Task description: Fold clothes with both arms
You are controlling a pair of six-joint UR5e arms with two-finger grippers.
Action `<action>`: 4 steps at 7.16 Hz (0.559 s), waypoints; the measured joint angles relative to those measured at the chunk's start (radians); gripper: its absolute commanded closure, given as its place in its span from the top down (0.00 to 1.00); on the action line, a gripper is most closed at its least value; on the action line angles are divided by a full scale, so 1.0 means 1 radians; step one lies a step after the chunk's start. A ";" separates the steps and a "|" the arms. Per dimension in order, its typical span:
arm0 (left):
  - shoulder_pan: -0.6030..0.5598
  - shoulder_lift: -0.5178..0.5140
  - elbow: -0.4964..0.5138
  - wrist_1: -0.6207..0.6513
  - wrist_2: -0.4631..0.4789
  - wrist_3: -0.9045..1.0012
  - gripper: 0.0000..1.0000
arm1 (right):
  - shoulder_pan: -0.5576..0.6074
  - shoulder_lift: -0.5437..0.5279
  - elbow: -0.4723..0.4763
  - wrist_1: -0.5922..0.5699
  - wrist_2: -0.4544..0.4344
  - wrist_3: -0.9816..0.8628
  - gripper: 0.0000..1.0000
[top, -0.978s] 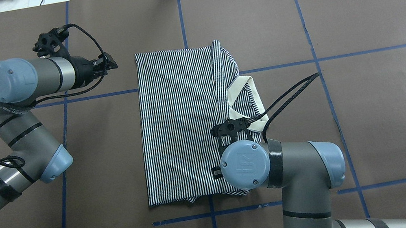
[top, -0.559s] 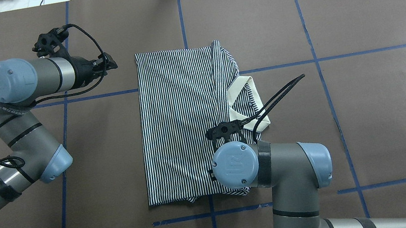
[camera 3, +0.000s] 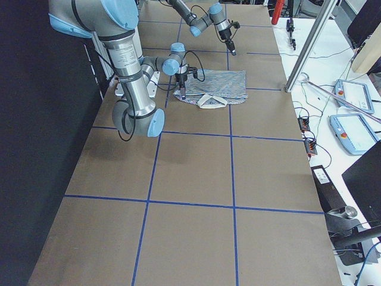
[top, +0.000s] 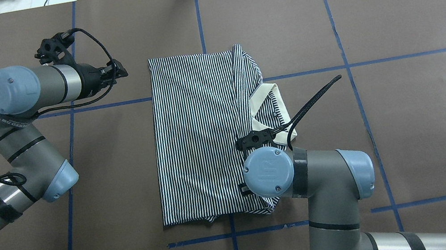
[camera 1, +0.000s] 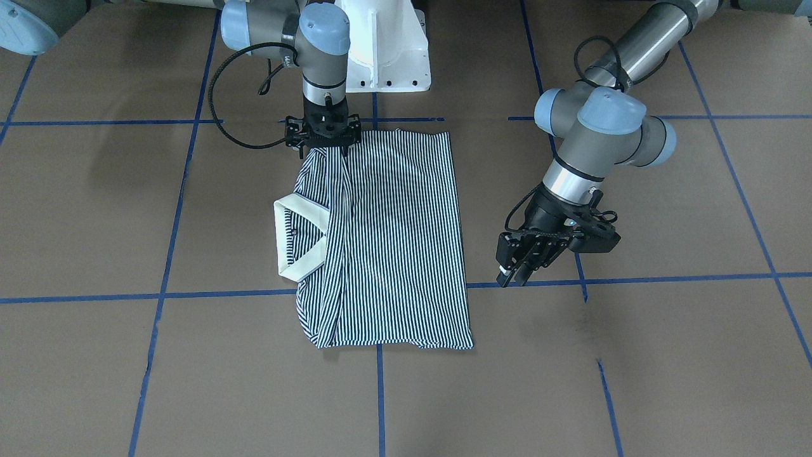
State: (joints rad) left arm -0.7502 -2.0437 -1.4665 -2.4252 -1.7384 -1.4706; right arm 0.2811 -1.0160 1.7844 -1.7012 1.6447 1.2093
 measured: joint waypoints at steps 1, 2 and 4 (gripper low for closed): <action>0.000 0.000 0.000 0.000 0.000 0.000 0.47 | 0.005 -0.024 0.020 0.000 0.004 -0.001 1.00; 0.000 0.000 0.000 0.000 0.000 0.000 0.47 | 0.009 -0.061 0.049 0.000 0.006 -0.005 1.00; 0.000 0.000 -0.002 0.000 0.000 -0.001 0.47 | 0.024 -0.172 0.142 0.000 0.008 -0.067 1.00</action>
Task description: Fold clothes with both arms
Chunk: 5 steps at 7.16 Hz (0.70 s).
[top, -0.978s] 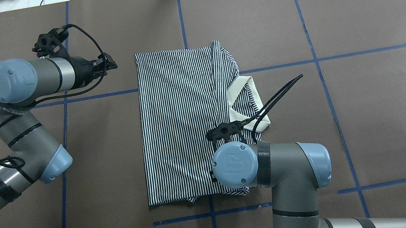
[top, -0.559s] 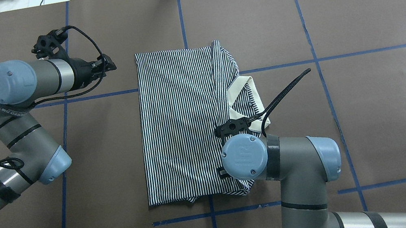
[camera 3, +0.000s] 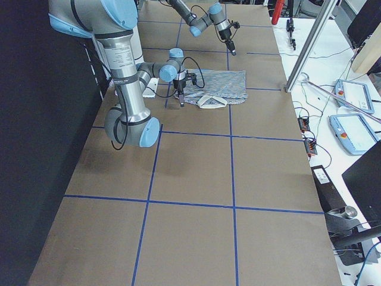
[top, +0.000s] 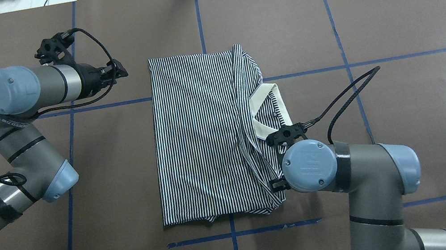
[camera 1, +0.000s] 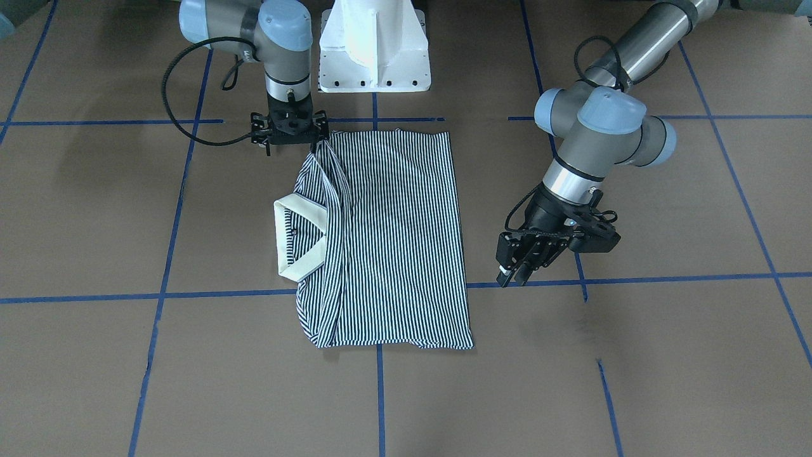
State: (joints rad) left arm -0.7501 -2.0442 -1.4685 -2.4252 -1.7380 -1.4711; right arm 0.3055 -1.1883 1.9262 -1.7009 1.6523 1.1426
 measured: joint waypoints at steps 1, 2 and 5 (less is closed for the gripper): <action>0.000 0.000 -0.001 0.000 0.000 0.000 0.47 | 0.015 -0.045 0.029 0.001 0.003 -0.032 1.00; 0.000 0.000 -0.004 0.000 0.000 0.000 0.47 | 0.029 -0.059 0.039 0.003 0.007 -0.049 1.00; -0.001 0.001 -0.010 0.000 -0.001 0.000 0.47 | 0.062 0.111 -0.066 0.008 0.009 -0.047 1.00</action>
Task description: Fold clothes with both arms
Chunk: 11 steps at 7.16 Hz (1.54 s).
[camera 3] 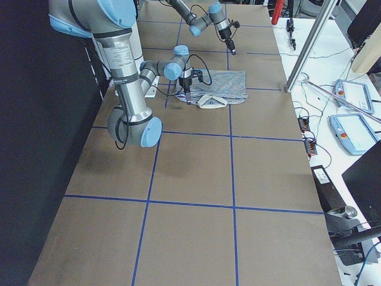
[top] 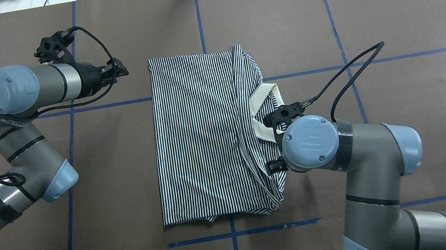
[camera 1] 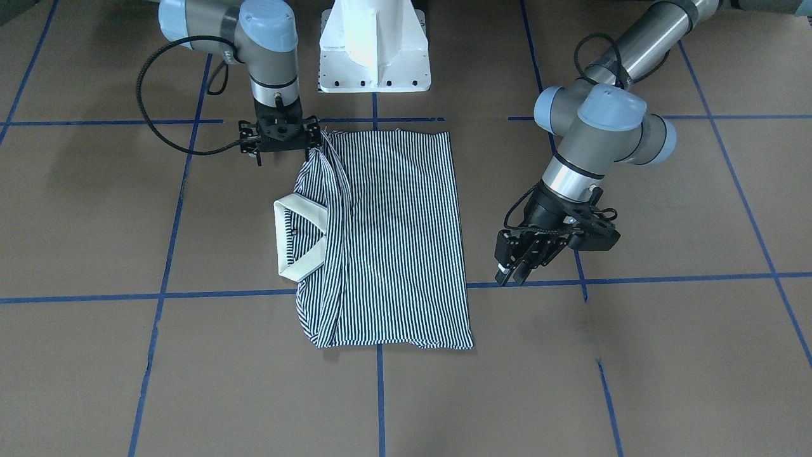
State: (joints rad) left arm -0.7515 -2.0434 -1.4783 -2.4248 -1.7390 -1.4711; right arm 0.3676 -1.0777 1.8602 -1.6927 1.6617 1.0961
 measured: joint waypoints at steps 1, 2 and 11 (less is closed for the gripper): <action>0.000 0.001 0.000 0.000 0.000 0.000 0.47 | 0.003 0.067 -0.057 0.003 0.000 0.003 1.00; 0.000 0.003 -0.001 0.000 0.000 0.000 0.49 | 0.004 0.111 -0.101 0.005 0.000 0.005 1.00; 0.003 0.036 -0.029 0.001 -0.001 0.000 0.51 | 0.038 0.152 -0.213 0.004 0.034 -0.022 1.00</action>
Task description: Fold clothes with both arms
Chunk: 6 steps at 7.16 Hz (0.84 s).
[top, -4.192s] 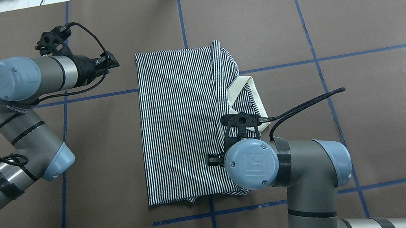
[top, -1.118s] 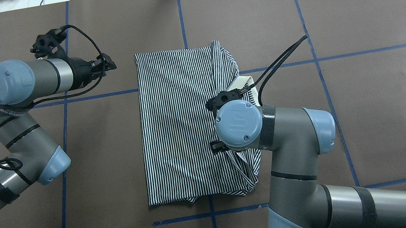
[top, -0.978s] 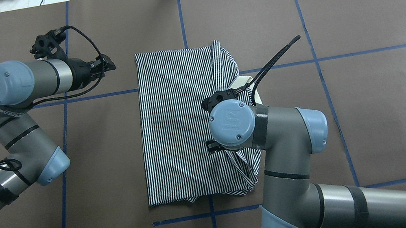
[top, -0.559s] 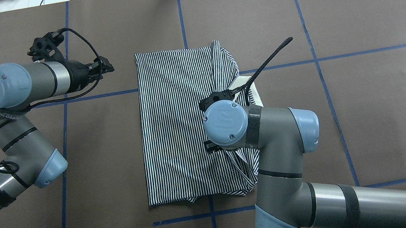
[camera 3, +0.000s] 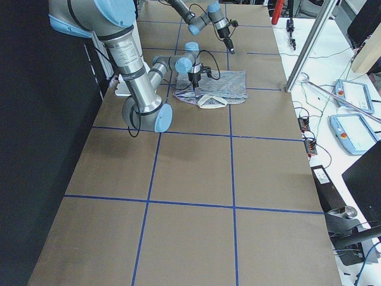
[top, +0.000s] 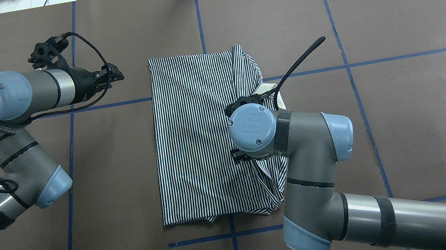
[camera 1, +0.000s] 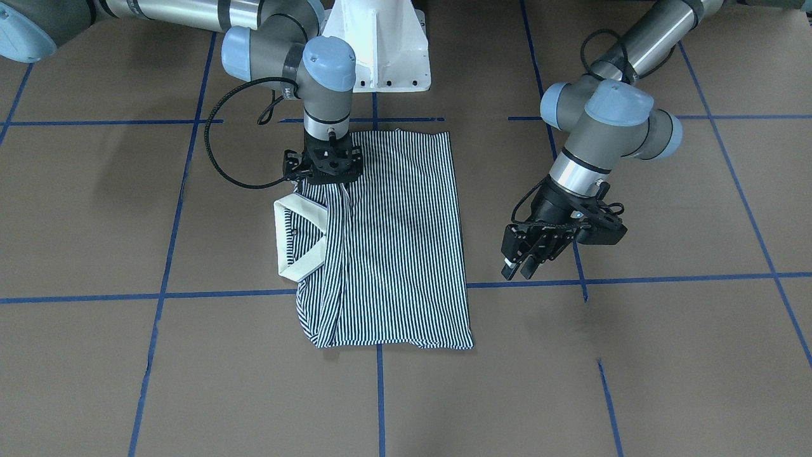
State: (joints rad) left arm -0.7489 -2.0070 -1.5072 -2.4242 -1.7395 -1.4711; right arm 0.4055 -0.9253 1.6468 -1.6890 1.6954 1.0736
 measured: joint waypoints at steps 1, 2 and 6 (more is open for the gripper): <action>0.000 0.000 0.000 -0.001 0.000 0.000 0.51 | 0.022 -0.026 0.012 0.001 0.033 -0.028 1.00; 0.000 0.000 -0.002 -0.001 0.000 0.000 0.51 | 0.044 -0.058 0.031 0.001 0.054 -0.063 1.00; 0.000 0.001 -0.008 0.000 -0.001 0.000 0.51 | 0.085 -0.134 0.123 -0.005 0.071 -0.143 1.00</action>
State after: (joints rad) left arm -0.7486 -2.0065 -1.5152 -2.4237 -1.7409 -1.4711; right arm 0.4904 -1.0588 1.7698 -1.6939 1.7668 0.9301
